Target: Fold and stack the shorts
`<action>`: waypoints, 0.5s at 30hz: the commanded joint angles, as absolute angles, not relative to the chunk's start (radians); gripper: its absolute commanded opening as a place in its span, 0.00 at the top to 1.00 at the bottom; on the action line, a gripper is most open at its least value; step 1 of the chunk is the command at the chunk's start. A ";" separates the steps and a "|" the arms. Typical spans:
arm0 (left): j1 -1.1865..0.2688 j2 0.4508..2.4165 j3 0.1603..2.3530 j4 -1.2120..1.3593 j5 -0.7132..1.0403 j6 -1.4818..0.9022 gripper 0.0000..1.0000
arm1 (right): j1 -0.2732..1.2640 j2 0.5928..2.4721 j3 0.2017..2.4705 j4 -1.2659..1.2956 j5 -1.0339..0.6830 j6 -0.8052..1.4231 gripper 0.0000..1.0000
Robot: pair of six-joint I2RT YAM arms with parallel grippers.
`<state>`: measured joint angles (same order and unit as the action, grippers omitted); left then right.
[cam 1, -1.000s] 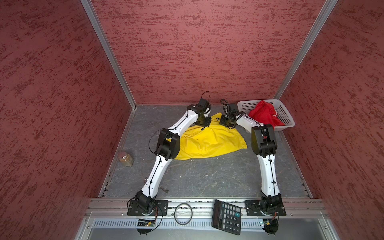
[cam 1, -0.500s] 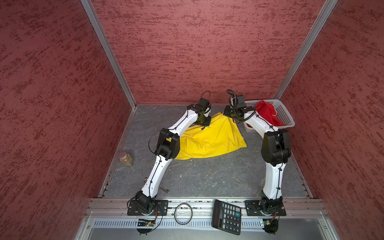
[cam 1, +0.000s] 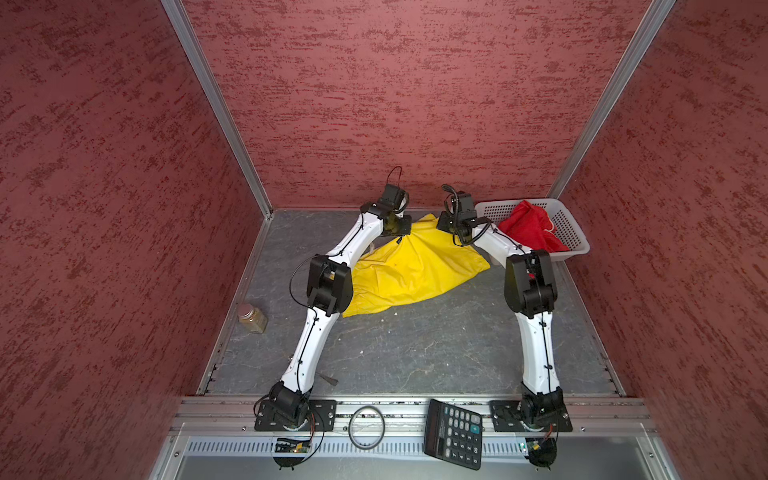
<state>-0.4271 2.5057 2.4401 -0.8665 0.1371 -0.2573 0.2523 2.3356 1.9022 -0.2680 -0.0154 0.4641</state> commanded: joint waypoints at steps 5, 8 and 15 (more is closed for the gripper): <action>-0.364 2.569 2.417 -0.866 0.060 -0.311 0.65 | 0.220 2.408 1.987 -0.162 0.094 0.492 0.85; -0.350 2.589 2.418 -0.883 0.053 -0.326 0.48 | 0.219 2.425 1.991 -0.112 0.085 0.507 0.62; -0.335 2.555 2.410 -0.950 -0.060 -0.346 0.44 | 0.221 2.402 1.988 -0.052 0.040 0.505 0.48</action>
<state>-0.3294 2.5813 2.4176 -0.9108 0.0216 -0.3294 0.2115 2.4145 1.9697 -0.1146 0.0444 0.4938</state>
